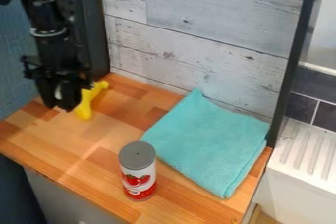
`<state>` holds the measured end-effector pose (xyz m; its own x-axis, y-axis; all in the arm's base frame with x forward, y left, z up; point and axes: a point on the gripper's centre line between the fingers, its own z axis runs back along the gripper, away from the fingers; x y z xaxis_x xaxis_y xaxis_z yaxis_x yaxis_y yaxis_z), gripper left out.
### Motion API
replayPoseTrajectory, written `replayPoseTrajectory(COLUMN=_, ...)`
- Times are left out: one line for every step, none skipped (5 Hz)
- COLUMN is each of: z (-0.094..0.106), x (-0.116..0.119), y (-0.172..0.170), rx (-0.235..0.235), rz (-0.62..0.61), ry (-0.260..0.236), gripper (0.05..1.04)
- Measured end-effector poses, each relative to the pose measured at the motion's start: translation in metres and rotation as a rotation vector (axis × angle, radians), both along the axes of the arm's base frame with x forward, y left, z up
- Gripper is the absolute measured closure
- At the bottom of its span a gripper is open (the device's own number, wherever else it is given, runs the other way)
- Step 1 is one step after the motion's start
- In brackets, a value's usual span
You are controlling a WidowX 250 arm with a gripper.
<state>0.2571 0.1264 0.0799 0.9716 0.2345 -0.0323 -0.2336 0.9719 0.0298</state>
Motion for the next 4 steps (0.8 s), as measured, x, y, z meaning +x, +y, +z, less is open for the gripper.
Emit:
replayPoseTrajectory(z=-0.006, x=-0.019, y=0.023, rx=-0.013, rz=0.101, ry=0.024, gripper=0.641)
replayPoseTrajectory(z=-0.026, x=-0.028, y=0.039, rx=-0.034, rz=0.148, ry=0.056, gripper=0.641)
replayPoseTrajectory(z=-0.044, x=-0.025, y=0.044, rx=-0.053, rz=0.138, ry=0.079, gripper=0.641)
replayPoseTrajectory(z=-0.053, x=-0.019, y=0.046, rx=-0.061, rz=0.125, ry=0.071, gripper=0.641)
